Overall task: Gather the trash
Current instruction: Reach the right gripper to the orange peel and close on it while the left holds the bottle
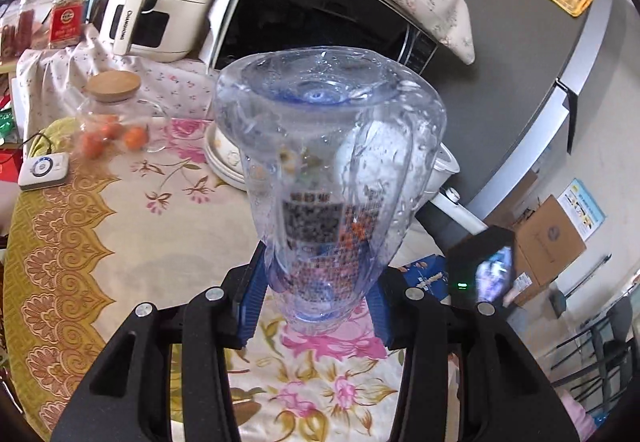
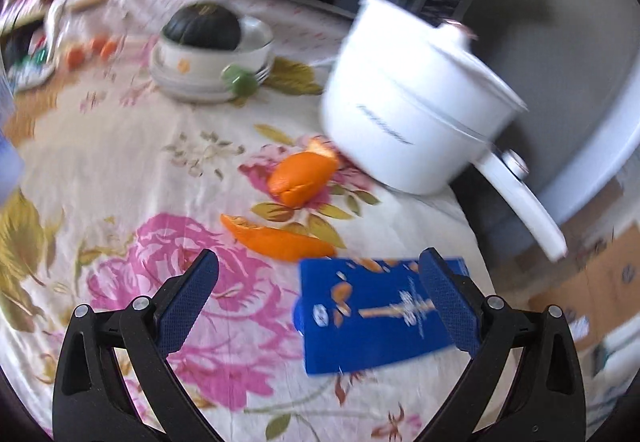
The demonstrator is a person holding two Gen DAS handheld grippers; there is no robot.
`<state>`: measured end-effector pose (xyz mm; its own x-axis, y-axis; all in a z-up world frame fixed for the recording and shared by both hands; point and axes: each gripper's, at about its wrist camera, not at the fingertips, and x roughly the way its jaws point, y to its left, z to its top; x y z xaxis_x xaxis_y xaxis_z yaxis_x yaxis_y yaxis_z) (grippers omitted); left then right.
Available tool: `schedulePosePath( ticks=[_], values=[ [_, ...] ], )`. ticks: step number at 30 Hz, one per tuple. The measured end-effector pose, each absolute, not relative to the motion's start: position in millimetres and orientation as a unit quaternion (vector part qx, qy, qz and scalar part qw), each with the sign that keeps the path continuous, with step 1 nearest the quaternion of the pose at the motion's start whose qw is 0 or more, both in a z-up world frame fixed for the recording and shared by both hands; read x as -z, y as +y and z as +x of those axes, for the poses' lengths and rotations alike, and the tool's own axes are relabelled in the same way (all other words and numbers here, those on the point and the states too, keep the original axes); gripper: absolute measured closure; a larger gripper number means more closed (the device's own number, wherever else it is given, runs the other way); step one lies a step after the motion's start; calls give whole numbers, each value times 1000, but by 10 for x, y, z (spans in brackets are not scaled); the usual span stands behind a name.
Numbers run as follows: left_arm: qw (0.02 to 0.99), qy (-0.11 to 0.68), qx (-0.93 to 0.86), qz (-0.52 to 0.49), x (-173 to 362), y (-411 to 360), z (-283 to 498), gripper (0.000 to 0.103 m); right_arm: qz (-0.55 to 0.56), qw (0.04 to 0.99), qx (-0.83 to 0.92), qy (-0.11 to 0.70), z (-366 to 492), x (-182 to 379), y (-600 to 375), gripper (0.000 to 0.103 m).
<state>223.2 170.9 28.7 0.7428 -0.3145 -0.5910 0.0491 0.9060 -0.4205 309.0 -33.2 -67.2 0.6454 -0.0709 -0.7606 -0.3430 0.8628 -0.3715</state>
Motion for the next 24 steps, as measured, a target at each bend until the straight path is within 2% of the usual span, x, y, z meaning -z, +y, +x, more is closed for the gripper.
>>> schedulePosePath(
  ticks=[3,12,18,20,22,24],
  values=[
    [913,346,98,-194,-301,1761,2212,59,-292,852,-101,423,3191,806,-199,9],
    [909,354,104,-194,-270,1817,2248,59,-343,804,-137,465,3509,1074,-93,33],
    [905,361,109,-195,-234,1779,2297,58,-358,792,-156,470,3565,1149,-82,34],
    [905,364,109,-194,-218,1768,2308,58,-352,789,-167,475,3576,1156,-84,41],
    [904,365,109,-193,-206,1758,2309,58,-344,785,-181,483,3593,1181,-65,64],
    [904,366,110,-193,-199,1752,2315,58,-344,783,-186,484,3578,1209,-27,75]
  ],
)
